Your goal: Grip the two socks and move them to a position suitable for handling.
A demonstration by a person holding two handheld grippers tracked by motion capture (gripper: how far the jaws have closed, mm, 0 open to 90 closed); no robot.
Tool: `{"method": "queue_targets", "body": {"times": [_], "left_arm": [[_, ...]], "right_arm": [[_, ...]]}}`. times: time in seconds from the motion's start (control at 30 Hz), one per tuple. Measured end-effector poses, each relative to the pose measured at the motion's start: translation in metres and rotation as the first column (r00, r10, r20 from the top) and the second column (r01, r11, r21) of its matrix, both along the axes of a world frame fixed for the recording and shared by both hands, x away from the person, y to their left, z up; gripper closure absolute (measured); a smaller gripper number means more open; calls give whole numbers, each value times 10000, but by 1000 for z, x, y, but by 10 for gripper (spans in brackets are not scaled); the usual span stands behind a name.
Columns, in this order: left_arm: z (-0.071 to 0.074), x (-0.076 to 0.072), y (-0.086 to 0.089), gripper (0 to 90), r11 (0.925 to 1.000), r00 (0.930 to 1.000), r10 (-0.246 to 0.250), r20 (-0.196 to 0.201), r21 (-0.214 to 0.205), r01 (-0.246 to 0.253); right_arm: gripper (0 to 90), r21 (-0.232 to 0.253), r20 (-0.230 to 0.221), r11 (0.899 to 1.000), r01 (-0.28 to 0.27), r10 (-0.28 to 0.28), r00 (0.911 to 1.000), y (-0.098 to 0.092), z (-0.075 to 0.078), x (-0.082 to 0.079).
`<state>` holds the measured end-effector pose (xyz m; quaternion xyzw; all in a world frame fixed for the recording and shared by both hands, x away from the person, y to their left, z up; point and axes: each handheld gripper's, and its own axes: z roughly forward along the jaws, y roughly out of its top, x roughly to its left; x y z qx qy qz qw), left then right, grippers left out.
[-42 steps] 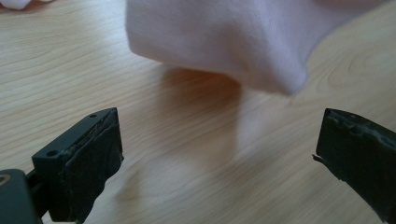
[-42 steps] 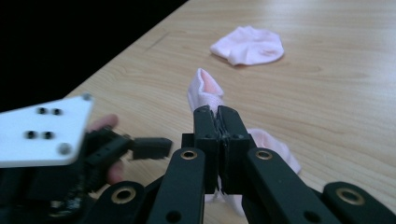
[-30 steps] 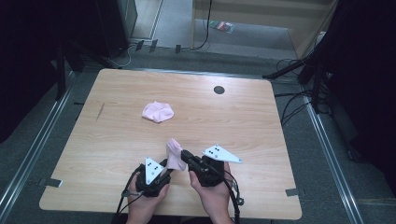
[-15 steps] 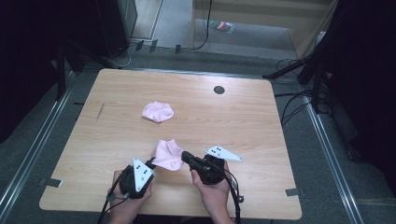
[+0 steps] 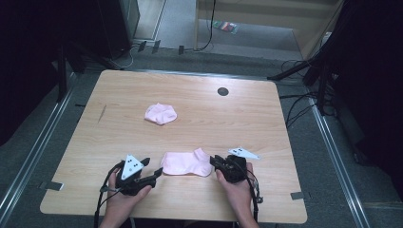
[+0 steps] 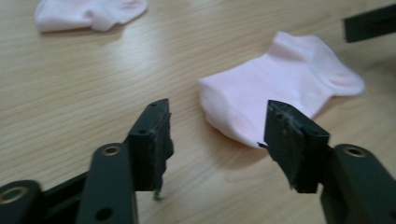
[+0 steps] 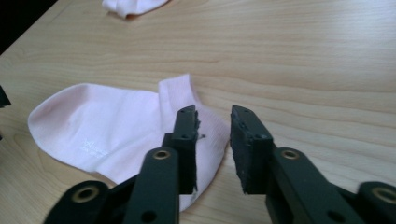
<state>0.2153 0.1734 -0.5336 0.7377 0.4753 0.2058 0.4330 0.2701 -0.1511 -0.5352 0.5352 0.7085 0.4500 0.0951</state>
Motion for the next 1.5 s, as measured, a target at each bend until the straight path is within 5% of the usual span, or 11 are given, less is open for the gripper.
{"method": "queue_targets", "body": {"times": [0.17, 0.3, 0.37, 0.43, 0.57, 1.17, 1.23, 1.27, 1.33, 1.43, 1.5], "left_arm": [[0, 14, -4, 514, 9977, 9998, 64, -187, -678, -76], [-4, 25, -17, 439, 9995, 9983, -68, -581, -315, 49], [-7, 25, -21, 539, 10000, 9997, -25, -245, 9, 25], [-9, 23, -21, 609, 9998, 10000, 4, 82, 182, -6], [-14, 27, -15, 884, 9992, 9975, -382, -602, -112, 376], [-8, -3, 8, 900, 9990, 9993, 14, -363, -439, -30], [-10, -4, 6, 770, 9993, 9990, -80, -439, -363, 64], [-7, -8, 8, 660, 9982, 9989, 457, 73, -399, -454], [-4, -10, 10, 628, 9970, 9979, 518, 393, -592, -494], [4, -15, 11, 702, 9961, 9955, -7, 943, -878, 90], [5, -16, 1, 772, 9948, 9908, -902, 1008, -388, 945]], "right_arm": [[561, 155, 16, 9999, 3, -3, 10000, -5, -1, 4], [495, -726, 451, 9968, -336, 369, 9983, 15, -9, 4], [499, -1177, 609, 9924, -350, 424, 9972, 23, -11, 4], [565, -1575, 797, 9856, -621, 754, 9940, 29, -13, 2], [822, -1872, 748, 9782, -897, 1052, 9916, 32, -13, -3], [900, -1482, 435, 9869, -634, 706, 9966, 8, 0, -25], [867, -1277, 467, 9885, -810, 876, 9951, 10, -4, -25], [647, -1254, 615, 9892, -763, 846, 9945, 12, -4, -25], [616, -1274, 796, 9900, -602, 707, 9943, 12, -3, -26], [656, -1106, 1131, 9928, -465, 591, 9918, 13, 5, -32], [732, -1059, 1118, 9874, -1176, 1294, 9853, 22, 4, -36]]}}
